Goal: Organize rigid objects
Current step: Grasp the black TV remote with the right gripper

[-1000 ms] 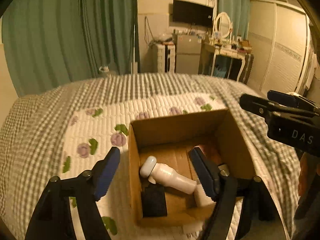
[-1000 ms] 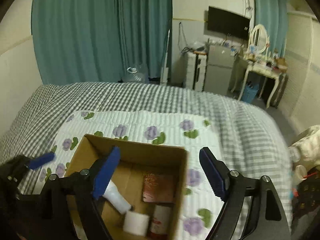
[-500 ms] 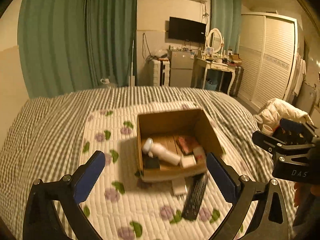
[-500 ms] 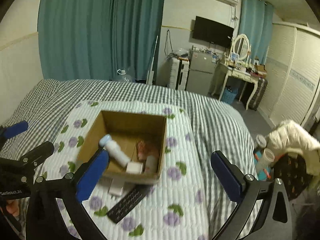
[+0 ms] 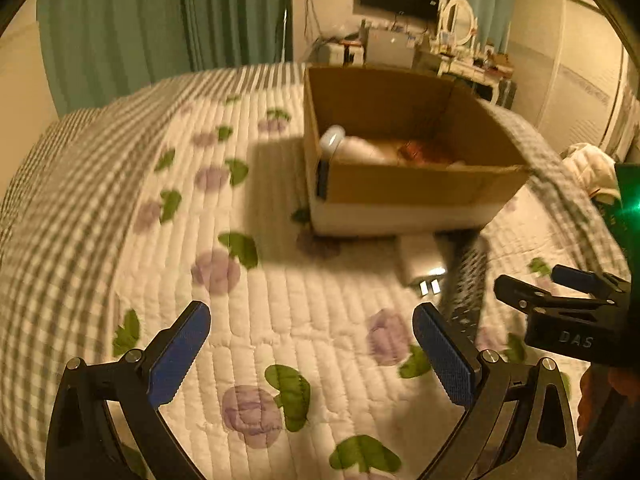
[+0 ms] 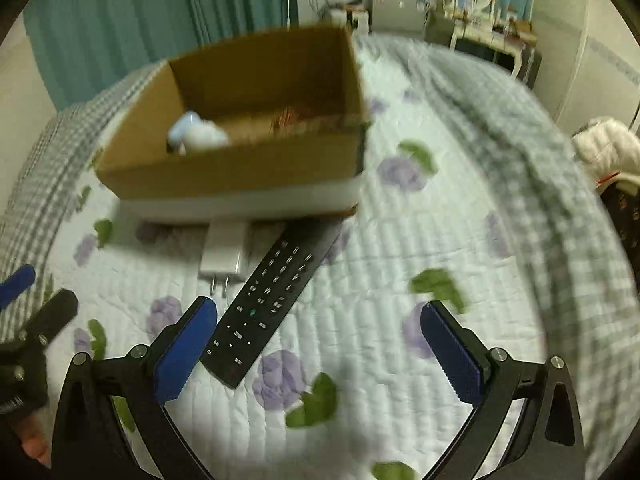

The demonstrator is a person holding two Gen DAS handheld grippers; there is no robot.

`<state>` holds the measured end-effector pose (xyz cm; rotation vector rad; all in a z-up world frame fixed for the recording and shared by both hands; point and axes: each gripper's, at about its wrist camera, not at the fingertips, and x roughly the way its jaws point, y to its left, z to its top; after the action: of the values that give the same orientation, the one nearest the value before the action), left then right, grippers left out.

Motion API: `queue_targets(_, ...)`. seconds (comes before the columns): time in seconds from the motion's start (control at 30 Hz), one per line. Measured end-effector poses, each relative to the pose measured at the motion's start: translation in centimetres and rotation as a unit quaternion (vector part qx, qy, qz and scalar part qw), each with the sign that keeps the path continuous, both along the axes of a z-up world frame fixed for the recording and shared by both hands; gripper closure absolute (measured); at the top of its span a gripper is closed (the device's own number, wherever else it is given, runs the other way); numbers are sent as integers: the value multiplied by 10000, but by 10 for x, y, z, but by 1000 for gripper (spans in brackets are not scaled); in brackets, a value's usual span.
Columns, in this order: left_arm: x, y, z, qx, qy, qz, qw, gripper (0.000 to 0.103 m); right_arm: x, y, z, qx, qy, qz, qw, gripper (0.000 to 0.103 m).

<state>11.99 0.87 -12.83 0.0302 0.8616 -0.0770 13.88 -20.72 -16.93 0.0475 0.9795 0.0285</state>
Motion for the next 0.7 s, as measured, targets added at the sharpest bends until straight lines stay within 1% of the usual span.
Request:
queue_targets(0.03,3,1,-6,-13,55,29,10000,0,6,4,-9,12,90,36,10000,11)
queue_targets(0.07,5,3,-11,-34,114,58,9999,0,10,8,-15,25,163,71,9998,19)
queue_targets(0.1,7,4,-14,-50,146,67,9999,0,15,13,-24,45,253,116,9996,26)
queue_targets(0.17,9,7,-18,-47,164,84,9998,0,22,21,-38,94,394,193,9990,30)
queue_targets(0.23,10,9,-21,-12,177,133,9998,0,27,27,-47,80,356,213,9991,32)
queue_targets(0.3,12,10,-21,-23,187,189,9996,0,29,30,-50,16,298,272,9992,40)
queue_targets(0.33,13,10,-22,-47,196,213,9996,0,28,29,-50,34,275,319,9991,43)
queue_targets(0.37,14,10,-22,-63,204,231,9995,0,26,28,-49,34,251,348,9991,49)
queue_targets(0.4,15,8,-22,-81,217,244,9994,0,24,27,-47,-14,201,345,9992,58)
queue_targets(0.43,16,6,-22,-87,219,235,9994,0,20,24,-44,-69,146,337,9993,63)
queue_targets(0.47,15,3,-22,-77,213,214,9995,0,15,19,-41,-125,92,284,9995,70)
queue_targets(0.5,14,-3,-21,-34,190,175,9997,0,12,12,-38,-100,84,230,9996,73)
queue_targets(0.57,13,-12,-20,35,188,125,9997,0,5,0,-33,-54,62,111,9999,75)
queue_targets(0.6,13,-19,-20,59,209,90,9997,0,0,-9,-28,-45,30,42,10000,80)
queue_targets(0.63,13,-23,-20,60,219,79,9997,0,-3,-17,-24,-18,-5,-4,10000,83)
queue_targets(0.7,13,-35,-19,47,244,67,9997,0,-8,-30,-16,26,-87,-119,9999,83)
